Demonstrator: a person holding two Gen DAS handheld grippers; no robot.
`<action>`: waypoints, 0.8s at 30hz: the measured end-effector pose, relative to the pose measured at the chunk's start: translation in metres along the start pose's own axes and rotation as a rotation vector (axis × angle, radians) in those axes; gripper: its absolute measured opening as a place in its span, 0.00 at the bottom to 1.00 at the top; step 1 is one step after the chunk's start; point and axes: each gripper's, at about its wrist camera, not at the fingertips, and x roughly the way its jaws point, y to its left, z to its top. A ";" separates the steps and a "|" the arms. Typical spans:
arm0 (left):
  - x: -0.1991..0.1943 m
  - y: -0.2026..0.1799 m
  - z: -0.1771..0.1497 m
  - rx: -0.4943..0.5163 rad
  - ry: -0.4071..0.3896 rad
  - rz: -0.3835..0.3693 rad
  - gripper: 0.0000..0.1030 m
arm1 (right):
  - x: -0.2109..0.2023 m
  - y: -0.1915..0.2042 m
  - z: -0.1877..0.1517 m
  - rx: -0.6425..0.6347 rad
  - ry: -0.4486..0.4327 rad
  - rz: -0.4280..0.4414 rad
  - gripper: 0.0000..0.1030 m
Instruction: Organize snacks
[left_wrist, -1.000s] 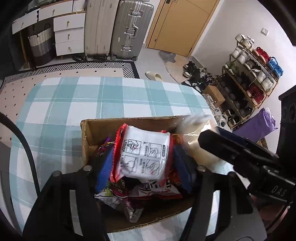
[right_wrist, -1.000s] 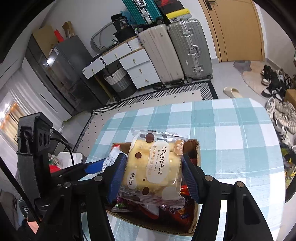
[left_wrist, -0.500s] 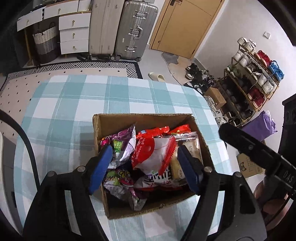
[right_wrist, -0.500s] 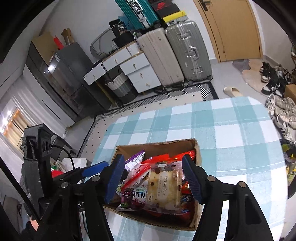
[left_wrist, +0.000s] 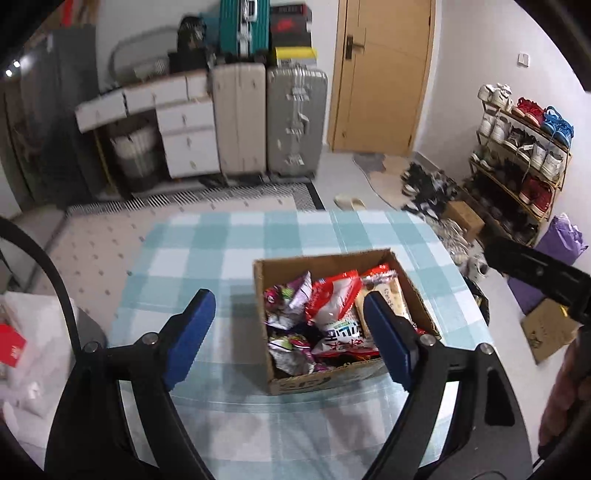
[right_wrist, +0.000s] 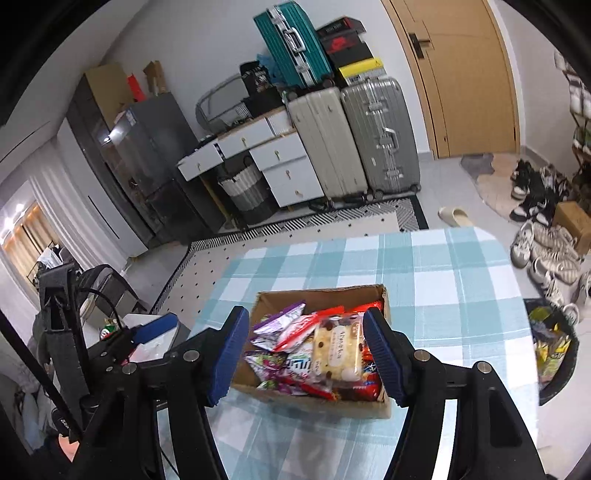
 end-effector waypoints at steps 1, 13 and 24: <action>-0.010 0.000 0.000 0.001 -0.016 0.005 0.81 | -0.010 0.005 -0.001 -0.011 -0.014 0.000 0.64; -0.126 -0.009 -0.034 0.071 -0.169 0.043 0.95 | -0.120 0.051 -0.032 -0.050 -0.167 0.040 0.88; -0.184 0.002 -0.104 0.067 -0.304 0.077 0.99 | -0.171 0.049 -0.090 -0.050 -0.262 0.028 0.95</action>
